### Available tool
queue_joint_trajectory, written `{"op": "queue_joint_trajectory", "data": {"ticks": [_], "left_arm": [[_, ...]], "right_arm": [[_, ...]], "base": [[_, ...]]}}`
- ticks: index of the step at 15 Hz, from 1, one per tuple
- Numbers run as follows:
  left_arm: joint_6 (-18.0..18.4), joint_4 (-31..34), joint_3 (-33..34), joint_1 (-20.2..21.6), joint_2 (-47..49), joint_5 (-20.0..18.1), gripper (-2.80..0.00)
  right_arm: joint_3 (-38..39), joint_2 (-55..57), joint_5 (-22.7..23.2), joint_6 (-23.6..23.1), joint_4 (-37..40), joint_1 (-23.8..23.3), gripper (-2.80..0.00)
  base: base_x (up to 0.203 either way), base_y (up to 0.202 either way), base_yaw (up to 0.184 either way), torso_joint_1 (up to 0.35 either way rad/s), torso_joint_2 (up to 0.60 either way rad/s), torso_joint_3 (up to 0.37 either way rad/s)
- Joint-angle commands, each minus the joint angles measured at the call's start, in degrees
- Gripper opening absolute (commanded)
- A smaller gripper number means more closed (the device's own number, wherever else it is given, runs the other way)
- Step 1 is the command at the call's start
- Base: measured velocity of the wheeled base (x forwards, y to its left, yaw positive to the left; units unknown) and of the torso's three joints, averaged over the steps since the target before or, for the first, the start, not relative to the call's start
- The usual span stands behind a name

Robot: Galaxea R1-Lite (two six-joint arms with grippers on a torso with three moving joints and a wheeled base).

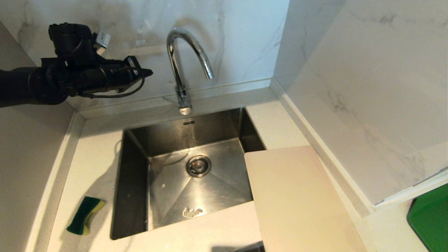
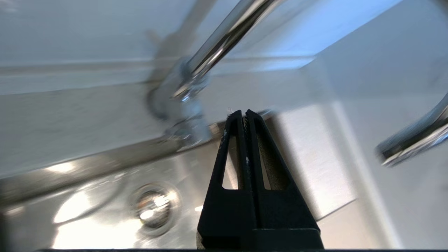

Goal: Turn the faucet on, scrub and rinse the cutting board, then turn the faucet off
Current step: Turn on the tap

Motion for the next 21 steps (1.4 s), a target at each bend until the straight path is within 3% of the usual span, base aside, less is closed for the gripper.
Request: {"op": "queue_joint_trajectory", "data": {"ticks": [1,3,5,11,13,15,21], "left_arm": [[-5.4,-0.3,-2.5,-0.1,2.6,-2.7,-2.8],[-11.2,-1.0,-2.6,-0.5,2.8,-7.4,-2.8],[-14.5,-1.4,-2.6,-0.8,3.2,-10.0,-2.8],[-16.3,-8.7,-3.3,-1.1,6.1,-14.3,-2.8],[-21.3,-9.6,-3.3,-1.3,6.1,-15.5,-2.8],[-26.3,-14.6,-3.0,-1.2,6.9,-16.7,-2.8],[-26.8,-17.1,-3.1,-0.5,9.2,-17.0,-2.8]], "right_arm": [[0.0,0.0,0.0,0.0,0.0,0.0,-2.8],[0.0,0.0,0.0,0.0,0.0,0.0,-2.8],[0.0,0.0,0.0,0.0,0.0,0.0,-2.8],[0.0,0.0,0.0,0.0,0.0,0.0,-2.8],[0.0,0.0,0.0,0.0,0.0,0.0,-2.8],[0.0,0.0,0.0,0.0,0.0,0.0,-2.8],[0.0,0.0,0.0,0.0,0.0,0.0,-2.8]], "base": [[0.0,0.0,0.0,0.0,0.0,0.0],[0.0,0.0,0.0,0.0,0.0,0.0],[0.0,0.0,0.0,0.0,0.0,0.0],[0.0,0.0,0.0,0.0,0.0,0.0],[0.0,0.0,0.0,0.0,0.0,0.0],[0.0,0.0,0.0,0.0,0.0,0.0],[0.0,0.0,0.0,0.0,0.0,0.0]]}}
